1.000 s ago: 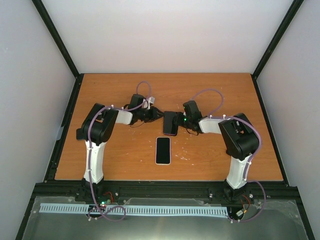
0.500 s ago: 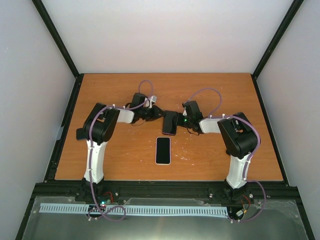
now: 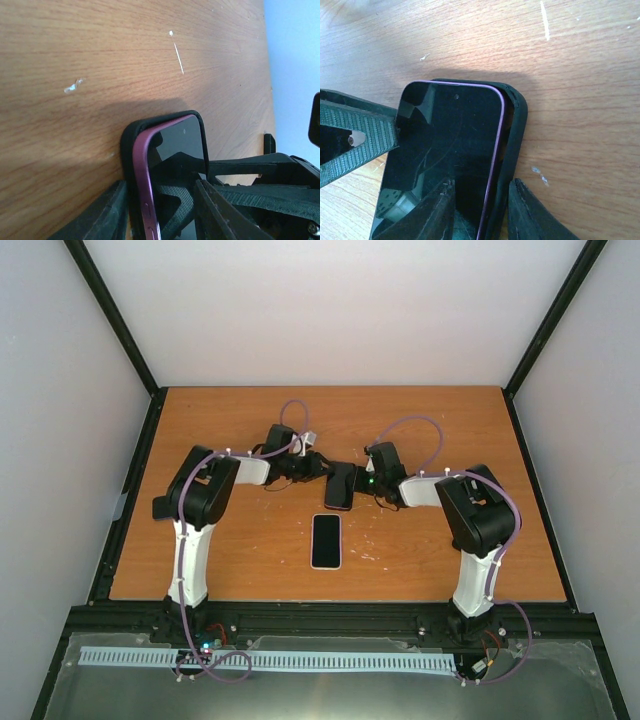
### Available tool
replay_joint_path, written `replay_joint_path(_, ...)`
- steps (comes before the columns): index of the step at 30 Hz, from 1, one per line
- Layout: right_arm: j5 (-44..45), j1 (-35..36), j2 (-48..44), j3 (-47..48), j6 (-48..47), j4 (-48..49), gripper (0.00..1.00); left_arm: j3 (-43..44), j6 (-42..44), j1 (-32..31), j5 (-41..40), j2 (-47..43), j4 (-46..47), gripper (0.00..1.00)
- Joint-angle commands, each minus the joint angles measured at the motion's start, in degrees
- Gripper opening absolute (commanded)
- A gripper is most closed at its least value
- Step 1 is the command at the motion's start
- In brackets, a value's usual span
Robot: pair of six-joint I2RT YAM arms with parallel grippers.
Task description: Put the phone into the phone case
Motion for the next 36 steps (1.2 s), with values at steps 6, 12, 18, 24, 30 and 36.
replay_joint_path(6,-2.45,-1.19,-0.73,-2.37,5.36,-2.2,0.3,-0.48,3.32,-0.86,-6.01,-4.17,-6.02,0.4)
replay_joint_path(12,-3.61,-1.21,-1.32,-3.02,6.96,-1.86,0.32,-1.36,3.17,-0.88,-4.42,-4.15,-4.87,0.3)
replay_joint_path(18,-5.36,-1.19,0.03,-2.45,5.85,0.56,0.31,-0.56,1.78,-1.12,-1.42,-2.61,-3.14,0.14)
replay_joint_path(24,-6.73,-1.19,0.57,-1.49,2.07,2.43,0.29,0.03,1.56,-2.1,-0.05,-1.16,-2.82,0.04)
replay_joint_path(30,-8.38,-1.19,0.46,-1.44,-0.49,3.78,0.29,1.09,1.85,-2.08,0.77,-0.37,-3.69,0.08)
replay_joint_path(36,-5.95,-1.71,0.41,-0.42,3.46,-1.66,0.29,-1.29,2.79,-2.11,-3.06,-2.72,-5.8,0.18)
